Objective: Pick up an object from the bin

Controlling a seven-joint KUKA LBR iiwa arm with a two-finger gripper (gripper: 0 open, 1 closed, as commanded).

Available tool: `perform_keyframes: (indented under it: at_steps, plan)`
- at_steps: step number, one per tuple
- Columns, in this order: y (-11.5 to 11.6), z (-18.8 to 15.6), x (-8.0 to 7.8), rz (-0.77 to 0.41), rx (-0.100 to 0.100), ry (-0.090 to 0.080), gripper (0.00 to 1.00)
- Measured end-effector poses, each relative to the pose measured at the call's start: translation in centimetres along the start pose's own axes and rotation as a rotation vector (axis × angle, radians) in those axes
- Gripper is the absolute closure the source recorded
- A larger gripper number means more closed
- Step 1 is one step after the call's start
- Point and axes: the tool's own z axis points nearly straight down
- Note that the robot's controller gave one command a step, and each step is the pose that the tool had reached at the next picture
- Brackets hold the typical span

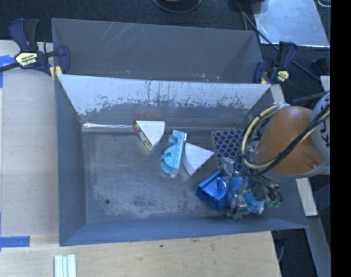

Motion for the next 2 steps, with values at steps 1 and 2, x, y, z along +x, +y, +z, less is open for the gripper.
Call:
perform_keyframes:
  at_steps: [1, 2]
  plan:
    - [-3.15, 0.19, -9.27, 0.072, -0.008, 0.019, 1.0]
    - [-3.15, 0.18, -9.27, 0.071, -0.008, 0.019, 1.0]
